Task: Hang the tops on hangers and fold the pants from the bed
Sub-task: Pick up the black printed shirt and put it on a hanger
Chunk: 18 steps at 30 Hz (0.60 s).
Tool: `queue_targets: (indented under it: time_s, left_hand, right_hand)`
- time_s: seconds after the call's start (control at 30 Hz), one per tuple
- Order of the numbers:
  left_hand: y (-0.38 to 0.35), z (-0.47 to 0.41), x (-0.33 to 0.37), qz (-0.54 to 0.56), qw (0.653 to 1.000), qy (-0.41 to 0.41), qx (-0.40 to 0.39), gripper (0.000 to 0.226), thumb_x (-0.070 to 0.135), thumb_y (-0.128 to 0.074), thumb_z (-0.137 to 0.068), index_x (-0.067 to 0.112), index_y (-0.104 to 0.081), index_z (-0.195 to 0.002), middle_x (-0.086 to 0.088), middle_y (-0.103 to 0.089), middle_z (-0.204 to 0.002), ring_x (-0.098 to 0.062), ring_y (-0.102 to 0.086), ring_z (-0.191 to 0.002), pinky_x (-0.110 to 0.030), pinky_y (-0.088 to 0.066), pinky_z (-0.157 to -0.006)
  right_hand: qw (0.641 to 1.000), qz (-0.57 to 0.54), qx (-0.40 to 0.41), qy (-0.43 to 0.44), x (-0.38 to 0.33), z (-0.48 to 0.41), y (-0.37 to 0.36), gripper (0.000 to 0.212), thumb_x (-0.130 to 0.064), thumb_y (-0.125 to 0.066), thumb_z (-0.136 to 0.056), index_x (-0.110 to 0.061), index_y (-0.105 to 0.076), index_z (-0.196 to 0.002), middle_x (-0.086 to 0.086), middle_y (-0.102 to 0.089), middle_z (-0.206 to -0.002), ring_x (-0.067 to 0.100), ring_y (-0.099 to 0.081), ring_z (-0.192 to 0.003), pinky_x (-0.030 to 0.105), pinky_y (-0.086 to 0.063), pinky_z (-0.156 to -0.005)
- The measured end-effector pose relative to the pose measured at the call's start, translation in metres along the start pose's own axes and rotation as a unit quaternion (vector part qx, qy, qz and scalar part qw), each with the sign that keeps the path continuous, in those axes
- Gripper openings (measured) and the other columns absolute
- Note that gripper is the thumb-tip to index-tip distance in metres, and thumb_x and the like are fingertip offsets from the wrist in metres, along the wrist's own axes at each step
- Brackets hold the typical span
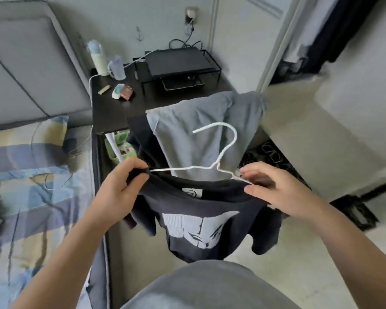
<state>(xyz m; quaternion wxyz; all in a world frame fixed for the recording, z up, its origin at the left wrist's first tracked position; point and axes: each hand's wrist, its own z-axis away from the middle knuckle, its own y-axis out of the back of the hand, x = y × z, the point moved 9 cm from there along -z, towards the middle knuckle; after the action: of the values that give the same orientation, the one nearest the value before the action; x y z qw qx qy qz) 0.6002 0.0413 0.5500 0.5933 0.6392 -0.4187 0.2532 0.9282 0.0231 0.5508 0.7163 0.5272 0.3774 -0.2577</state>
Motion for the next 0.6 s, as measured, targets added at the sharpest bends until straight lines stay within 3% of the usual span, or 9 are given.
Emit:
queue_targets:
  time_s: [0.07,0.13,0.2,0.3,0.37,0.5,0.6]
  left_hand:
    - [-0.020,-0.026,0.014,0.014,1.000,-0.019,0.009,0.029,0.016,-0.057,-0.099,0.044,-0.057,-0.094,0.017,-0.059,-0.076,-0.003,-0.056,-0.061,-0.019,-0.048,-0.060]
    - [-0.043,-0.051,0.030,0.026,0.999,-0.039,0.007,0.012,0.028,-0.055,-0.095,0.039,-0.058,-0.095,0.015,-0.058,-0.074,-0.002,-0.053,-0.060,-0.012,-0.043,-0.055]
    - [-0.068,-0.074,0.044,0.032,0.998,-0.053,-0.005,0.007,0.031,-0.054,-0.093,0.035,-0.059,-0.095,0.015,-0.058,-0.074,-0.004,-0.053,-0.061,-0.013,-0.044,-0.053]
    - [-0.104,-0.104,0.062,0.031,0.997,-0.061,-0.033,0.012,0.025,-0.060,-0.095,0.037,-0.060,-0.095,0.011,-0.061,-0.075,-0.013,-0.057,-0.055,-0.022,-0.048,-0.048]
    - [-0.126,-0.122,0.077,0.025,0.995,-0.078,-0.053,0.025,0.014,-0.062,-0.098,0.039,-0.060,-0.095,0.011,-0.063,-0.082,-0.011,-0.059,-0.056,-0.022,-0.049,-0.048]
    - [-0.173,-0.153,0.112,0.028,0.987,-0.120,-0.107,0.026,0.014,-0.059,-0.100,0.039,-0.059,-0.096,0.015,-0.063,-0.090,-0.007,-0.061,-0.065,-0.026,-0.052,-0.054]
    - [-0.202,-0.178,0.135,0.039,0.979,-0.152,-0.129,0.031,0.012,-0.058,-0.100,0.043,-0.057,-0.094,0.016,-0.063,-0.096,-0.007,-0.062,-0.076,-0.023,-0.052,-0.063]
  right_hand:
    - [0.998,-0.023,0.009,-0.058,0.049,0.023,0.036,0.027,-0.027,-0.071,-0.093,-0.041,-0.066,-0.115,-0.019,-0.070,-0.114,0.001,-0.064,-0.111,0.025,-0.048,-0.093]
    - [0.994,-0.017,0.047,-0.096,0.087,0.044,0.069,0.011,-0.020,-0.066,-0.096,-0.028,-0.072,-0.102,-0.004,-0.074,-0.099,0.018,-0.069,-0.100,0.028,-0.052,-0.085]
    - [0.989,0.014,0.094,-0.112,0.110,0.063,0.098,0.014,-0.019,-0.064,-0.097,-0.022,-0.073,-0.086,0.006,-0.071,-0.084,0.026,-0.067,-0.085,0.034,-0.049,-0.077]
    - [0.982,0.008,0.152,-0.107,0.120,0.084,0.127,0.020,-0.018,-0.066,-0.096,-0.027,-0.071,-0.079,-0.005,-0.067,-0.071,0.008,-0.061,-0.067,0.015,-0.044,-0.066]
    - [0.977,-0.016,0.186,-0.100,0.120,0.092,0.140,0.023,-0.017,-0.066,-0.096,-0.029,-0.071,-0.077,-0.007,-0.068,-0.070,0.006,-0.062,-0.066,0.009,-0.044,-0.064]
    - [0.970,0.043,0.224,-0.080,0.116,0.089,0.164,0.036,-0.021,-0.061,-0.098,-0.036,-0.057,-0.066,-0.015,-0.048,-0.055,0.003,-0.045,-0.052,0.012,-0.036,-0.055]
    - [0.960,0.062,0.260,-0.082,0.110,0.084,0.182,0.040,-0.022,-0.057,-0.099,-0.046,-0.056,-0.067,-0.019,-0.050,-0.056,0.001,-0.047,-0.053,0.013,-0.037,-0.057]
